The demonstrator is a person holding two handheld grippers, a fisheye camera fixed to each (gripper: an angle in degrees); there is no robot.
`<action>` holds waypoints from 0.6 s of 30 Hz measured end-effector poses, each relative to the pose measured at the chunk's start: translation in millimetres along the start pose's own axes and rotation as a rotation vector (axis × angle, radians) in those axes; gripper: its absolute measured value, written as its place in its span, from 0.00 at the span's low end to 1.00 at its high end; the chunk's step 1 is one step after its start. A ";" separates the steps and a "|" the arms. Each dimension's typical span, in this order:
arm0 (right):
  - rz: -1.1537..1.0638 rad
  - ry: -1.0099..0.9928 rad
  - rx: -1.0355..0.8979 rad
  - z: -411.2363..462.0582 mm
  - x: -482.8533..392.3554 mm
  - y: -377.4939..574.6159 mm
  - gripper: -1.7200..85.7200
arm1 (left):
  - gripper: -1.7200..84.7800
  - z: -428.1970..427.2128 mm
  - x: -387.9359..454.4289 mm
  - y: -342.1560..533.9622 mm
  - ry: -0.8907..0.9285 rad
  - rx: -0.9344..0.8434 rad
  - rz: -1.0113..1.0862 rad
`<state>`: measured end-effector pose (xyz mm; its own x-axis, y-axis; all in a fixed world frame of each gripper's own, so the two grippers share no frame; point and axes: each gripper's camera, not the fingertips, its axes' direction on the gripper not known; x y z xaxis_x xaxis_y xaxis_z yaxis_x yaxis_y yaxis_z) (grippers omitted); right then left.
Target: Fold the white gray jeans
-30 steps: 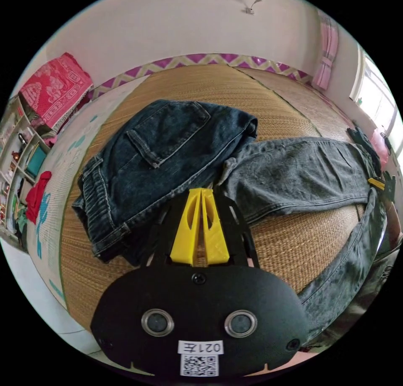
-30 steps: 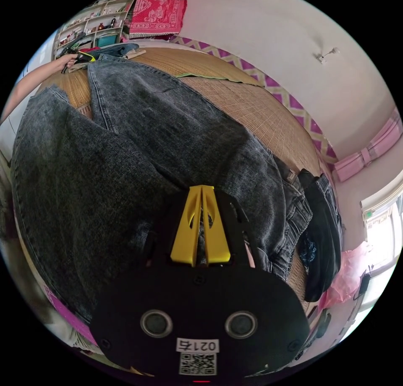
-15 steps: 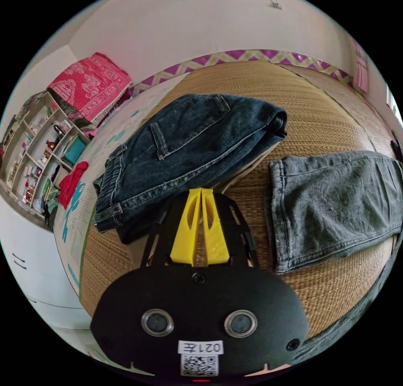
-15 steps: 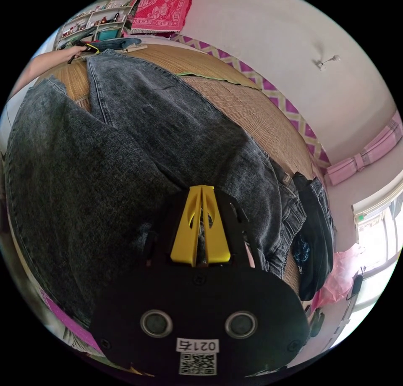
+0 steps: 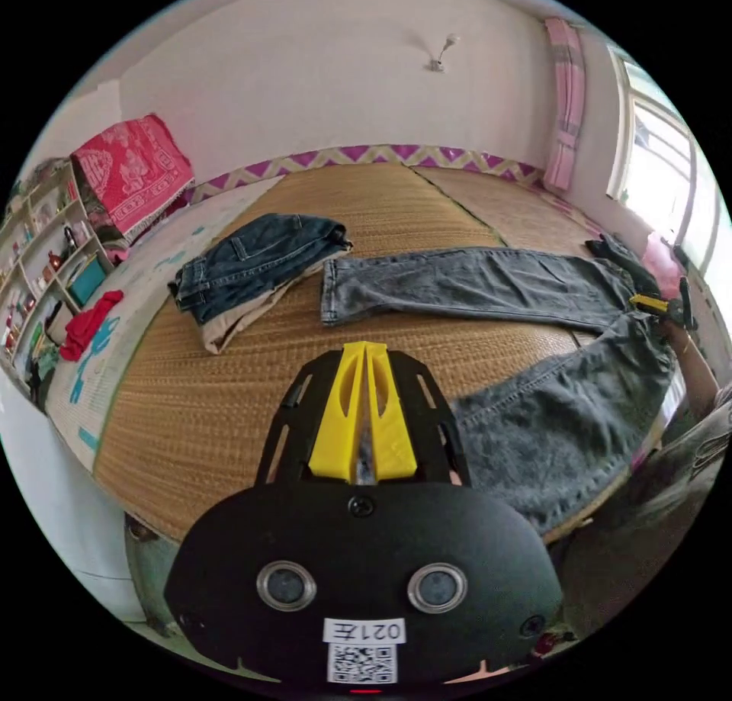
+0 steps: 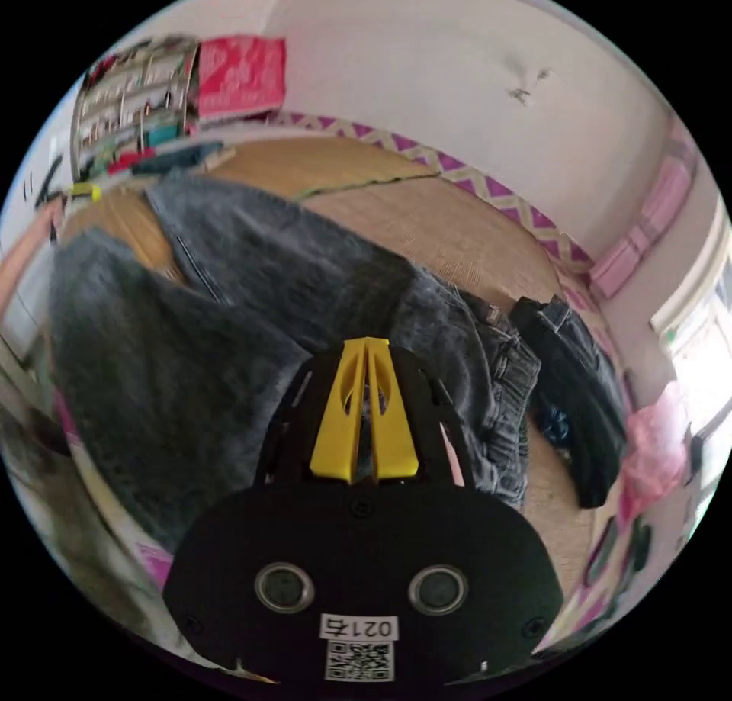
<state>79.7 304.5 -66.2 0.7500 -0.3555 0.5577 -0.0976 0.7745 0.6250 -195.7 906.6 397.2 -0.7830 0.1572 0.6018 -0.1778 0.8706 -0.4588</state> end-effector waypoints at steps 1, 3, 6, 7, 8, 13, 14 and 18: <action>0.061 -0.067 0.036 -25.7 12.1 17.3 0.01 | 0.01 -16.0 -5.5 21.8 0.019 0.000 -0.054; 0.131 -0.124 0.066 -59.4 26.8 51.3 0.02 | 0.02 -38.3 -19.4 54.9 0.045 0.010 -0.152; 0.231 -0.114 0.056 -102.3 49.9 117.7 0.05 | 0.06 -67.6 -51.4 112.6 0.081 0.037 -0.346; 0.272 -0.093 0.045 -115.7 59.9 145.7 0.08 | 0.08 -75.7 -63.1 134.3 0.094 0.052 -0.420; 0.315 -0.064 0.026 -127.8 71.2 174.3 0.09 | 0.09 -78.2 -69.0 144.5 0.115 0.055 -0.457; 0.539 0.022 0.025 -168.9 121.2 288.2 0.10 | 0.11 -85.3 -102.1 197.1 0.243 0.157 -0.633; 0.597 0.010 0.031 -175.2 133.3 313.1 0.10 | 0.11 -85.6 -104.8 198.1 0.242 0.164 -0.645; 0.699 -0.044 0.059 -193.6 156.0 376.7 0.10 | 0.11 -100.8 -119.5 204.2 0.173 0.189 -0.683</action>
<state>286.6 642.1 150.5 0.4715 0.1940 0.8603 -0.5838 0.7998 0.1395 -78.4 1112.6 297.6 -0.3576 -0.3073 0.8819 -0.7051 0.7080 -0.0392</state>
